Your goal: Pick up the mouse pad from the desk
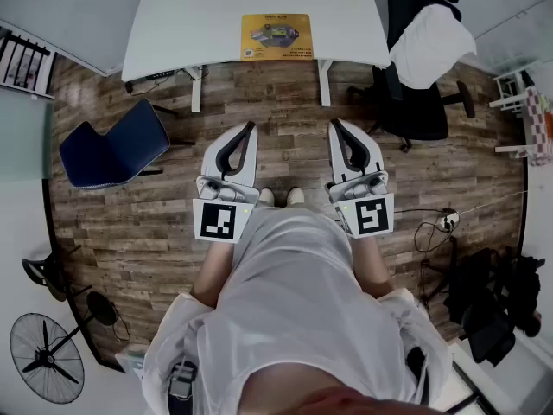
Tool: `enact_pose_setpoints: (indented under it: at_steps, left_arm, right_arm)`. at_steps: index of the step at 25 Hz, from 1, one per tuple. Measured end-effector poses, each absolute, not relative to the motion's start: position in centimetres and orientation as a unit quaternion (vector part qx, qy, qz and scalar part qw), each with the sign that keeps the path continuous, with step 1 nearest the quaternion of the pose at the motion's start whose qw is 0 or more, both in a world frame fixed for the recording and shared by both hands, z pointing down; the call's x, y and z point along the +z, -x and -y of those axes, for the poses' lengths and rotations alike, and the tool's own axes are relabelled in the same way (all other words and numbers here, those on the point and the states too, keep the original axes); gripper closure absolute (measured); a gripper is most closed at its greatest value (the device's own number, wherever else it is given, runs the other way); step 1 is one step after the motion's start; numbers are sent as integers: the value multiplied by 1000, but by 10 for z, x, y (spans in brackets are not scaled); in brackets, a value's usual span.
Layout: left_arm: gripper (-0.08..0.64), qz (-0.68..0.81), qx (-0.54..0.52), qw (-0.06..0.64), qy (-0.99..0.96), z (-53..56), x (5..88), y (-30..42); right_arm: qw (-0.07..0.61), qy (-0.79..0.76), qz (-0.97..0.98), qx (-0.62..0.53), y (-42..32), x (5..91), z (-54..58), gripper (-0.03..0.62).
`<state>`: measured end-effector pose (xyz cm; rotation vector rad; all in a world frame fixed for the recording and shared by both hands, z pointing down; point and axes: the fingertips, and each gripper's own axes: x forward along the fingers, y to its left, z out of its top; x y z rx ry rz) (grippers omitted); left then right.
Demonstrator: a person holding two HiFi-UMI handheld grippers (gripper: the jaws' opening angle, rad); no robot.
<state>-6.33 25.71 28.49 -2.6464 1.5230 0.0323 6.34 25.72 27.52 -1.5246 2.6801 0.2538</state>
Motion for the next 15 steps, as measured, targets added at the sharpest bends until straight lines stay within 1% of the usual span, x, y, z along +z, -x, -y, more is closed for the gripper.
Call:
enact_pose_setpoints:
  at_steps: [15]
  left_arm:
    - [563, -504, -13, 51, 862, -268, 293, 56]
  right_arm:
    - [28, 485, -870, 81, -73, 281, -265, 592]
